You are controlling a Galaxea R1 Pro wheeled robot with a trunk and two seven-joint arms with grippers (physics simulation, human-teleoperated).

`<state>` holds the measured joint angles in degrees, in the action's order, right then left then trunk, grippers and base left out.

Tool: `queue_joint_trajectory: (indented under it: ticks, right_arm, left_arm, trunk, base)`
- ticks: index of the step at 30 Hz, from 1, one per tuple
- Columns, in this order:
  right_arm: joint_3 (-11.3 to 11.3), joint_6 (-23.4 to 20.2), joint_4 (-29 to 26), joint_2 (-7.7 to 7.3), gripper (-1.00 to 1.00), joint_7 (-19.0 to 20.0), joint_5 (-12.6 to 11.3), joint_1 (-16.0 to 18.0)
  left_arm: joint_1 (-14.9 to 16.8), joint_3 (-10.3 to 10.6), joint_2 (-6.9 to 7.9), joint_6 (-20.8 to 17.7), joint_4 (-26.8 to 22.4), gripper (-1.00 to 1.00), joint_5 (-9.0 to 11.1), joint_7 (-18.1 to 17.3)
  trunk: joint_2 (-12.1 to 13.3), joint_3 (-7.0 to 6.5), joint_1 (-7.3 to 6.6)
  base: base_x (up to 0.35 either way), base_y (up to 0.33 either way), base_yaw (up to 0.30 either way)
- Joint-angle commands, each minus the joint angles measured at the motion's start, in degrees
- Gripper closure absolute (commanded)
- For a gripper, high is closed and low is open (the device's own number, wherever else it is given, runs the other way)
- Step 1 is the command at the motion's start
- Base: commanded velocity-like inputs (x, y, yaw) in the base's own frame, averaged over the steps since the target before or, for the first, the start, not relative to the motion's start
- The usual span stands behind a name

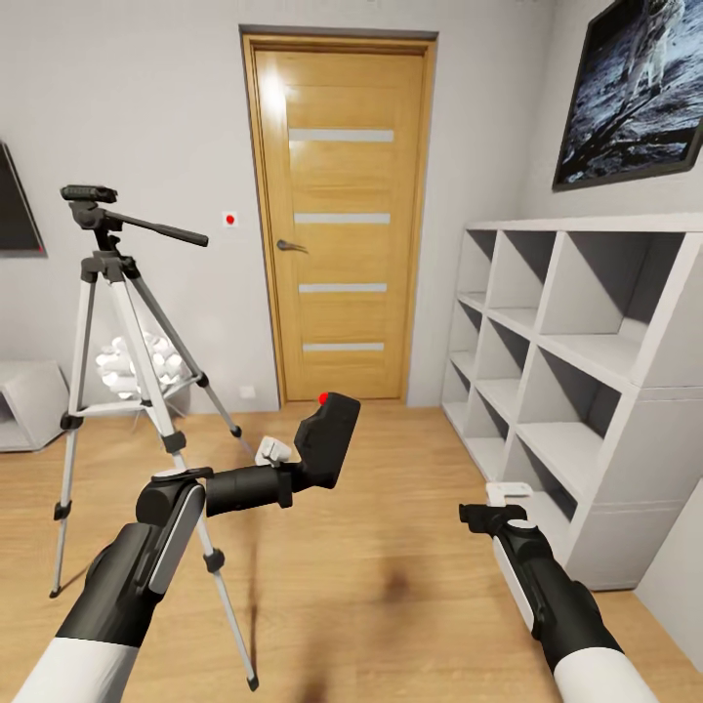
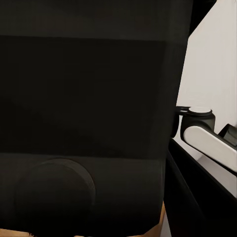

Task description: Attach the digital camera to the camera tripod in the bedroom.

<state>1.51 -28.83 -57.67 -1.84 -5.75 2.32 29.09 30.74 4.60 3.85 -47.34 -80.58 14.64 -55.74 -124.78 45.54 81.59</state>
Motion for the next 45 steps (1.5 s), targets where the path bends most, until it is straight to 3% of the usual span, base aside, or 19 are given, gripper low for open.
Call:
queue_joint_trajectory:
  ticks: [1,23,45]
  right_arm:
    - [-0.04,-0.33,-0.07,0.0,-1.0,-0.05,0.23,0.04]
    - [-0.02,-0.21,-0.13,0.0,-1.0,0.02,0.4,0.02]
    - [-0.02,-0.27,-0.16,0.0,-1.0,0.03,0.4,0.05]
  left_arm:
    - [0.04,0.06,0.04,-0.21,-0.01,1.0,0.17,-0.08]
    - [0.04,0.11,-0.04,-0.21,-0.01,1.0,0.13,0.04]
    - [0.04,0.15,-0.12,-0.21,0.38,1.0,0.28,2.78]
  trunk:
    - [0.39,-0.12,-0.24]
    - [9.21,-4.07,-5.07]
    - [18.04,-8.02,-9.9]
  base:
    - [0.0,0.0,0.0]
    - [0.0,0.0,0.0]
    - [0.0,0.0,0.0]
